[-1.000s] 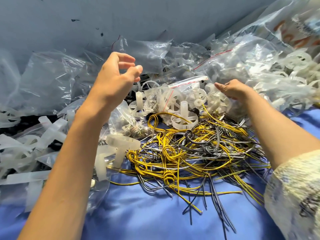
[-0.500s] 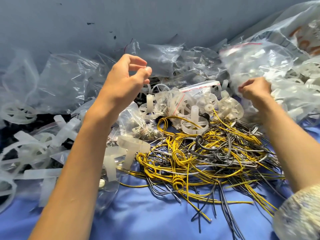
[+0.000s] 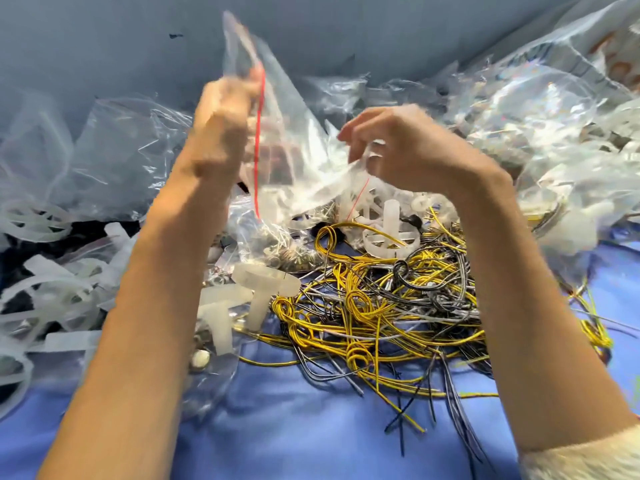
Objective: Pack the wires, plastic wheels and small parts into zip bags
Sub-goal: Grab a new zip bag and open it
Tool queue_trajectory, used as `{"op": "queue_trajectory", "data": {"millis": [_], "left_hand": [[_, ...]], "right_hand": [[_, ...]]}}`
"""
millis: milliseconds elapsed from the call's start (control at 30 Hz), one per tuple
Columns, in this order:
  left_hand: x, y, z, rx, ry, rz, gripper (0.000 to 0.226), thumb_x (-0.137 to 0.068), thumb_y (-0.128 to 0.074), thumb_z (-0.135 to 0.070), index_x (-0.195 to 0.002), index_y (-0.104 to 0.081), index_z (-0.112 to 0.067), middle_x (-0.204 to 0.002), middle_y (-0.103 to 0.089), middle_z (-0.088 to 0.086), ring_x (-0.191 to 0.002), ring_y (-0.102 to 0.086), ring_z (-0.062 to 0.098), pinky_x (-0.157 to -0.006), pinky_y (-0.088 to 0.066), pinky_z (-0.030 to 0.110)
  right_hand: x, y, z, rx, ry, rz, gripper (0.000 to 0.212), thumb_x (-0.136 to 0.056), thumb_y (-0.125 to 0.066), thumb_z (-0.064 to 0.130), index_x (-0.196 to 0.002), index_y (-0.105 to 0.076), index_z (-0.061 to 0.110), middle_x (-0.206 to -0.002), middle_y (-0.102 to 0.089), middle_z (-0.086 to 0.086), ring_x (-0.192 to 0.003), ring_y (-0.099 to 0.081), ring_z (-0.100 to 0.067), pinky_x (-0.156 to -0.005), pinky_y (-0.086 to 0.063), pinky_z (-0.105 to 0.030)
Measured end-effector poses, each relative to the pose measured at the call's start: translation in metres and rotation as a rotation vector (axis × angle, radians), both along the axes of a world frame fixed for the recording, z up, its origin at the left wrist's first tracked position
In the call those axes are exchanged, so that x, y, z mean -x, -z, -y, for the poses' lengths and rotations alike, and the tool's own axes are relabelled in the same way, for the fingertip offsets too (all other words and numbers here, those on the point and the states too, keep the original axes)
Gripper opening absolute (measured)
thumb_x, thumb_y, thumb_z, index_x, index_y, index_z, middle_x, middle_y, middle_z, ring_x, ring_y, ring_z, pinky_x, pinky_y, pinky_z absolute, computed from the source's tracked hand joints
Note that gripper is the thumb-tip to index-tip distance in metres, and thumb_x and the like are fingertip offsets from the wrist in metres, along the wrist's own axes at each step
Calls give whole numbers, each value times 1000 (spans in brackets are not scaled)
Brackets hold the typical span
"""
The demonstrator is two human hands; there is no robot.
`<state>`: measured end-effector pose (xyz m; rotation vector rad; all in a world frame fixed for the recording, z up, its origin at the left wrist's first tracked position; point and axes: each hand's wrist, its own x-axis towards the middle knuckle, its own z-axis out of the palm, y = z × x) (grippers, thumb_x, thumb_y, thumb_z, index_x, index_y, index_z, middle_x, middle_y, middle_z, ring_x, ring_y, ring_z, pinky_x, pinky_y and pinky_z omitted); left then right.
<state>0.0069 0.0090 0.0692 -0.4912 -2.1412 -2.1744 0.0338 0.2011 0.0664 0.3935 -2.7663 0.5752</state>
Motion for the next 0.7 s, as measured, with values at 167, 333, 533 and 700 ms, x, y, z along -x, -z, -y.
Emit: {"op": "queue_trajectory", "data": {"millis": [167,333,533,700], "left_hand": [[-5,4,2,239,-154,-204,18,-88,-58,-8,-98,-56,-22,-100,-71,8,-84,-69,18,-68,-57,36],[-14,2,-4,456,-498,-601,37,-80,-52,-9,-112,-38,-19,-89,-59,-10,-82,-61,23,-76,-51,37],[-20,3,-17,566,-296,-901,52,-77,-56,5,-118,-28,-12,-112,-55,8,-80,-56,14,-66,-39,12],[-16,12,-16,713,-214,-924,23,-75,-53,13,-84,-65,-4,-113,-60,14,-100,-59,24,-76,-49,33]], "right_hand": [[0,8,2,23,25,178,39,-88,-45,2,-104,-67,30,-126,-59,1,-107,-59,-16,-89,-51,-39],[-9,1,14,558,-190,124,53,-87,-33,70,-124,-45,33,-119,-61,7,-96,-64,2,-77,-51,-21],[-6,4,22,599,-264,123,61,-86,-57,45,-137,-33,23,-107,-70,3,-96,-68,-11,-83,-54,-33],[2,9,13,579,-140,25,21,-86,-57,-7,-93,-51,13,-83,-71,-9,-74,-72,-23,-67,-57,-32]]}}
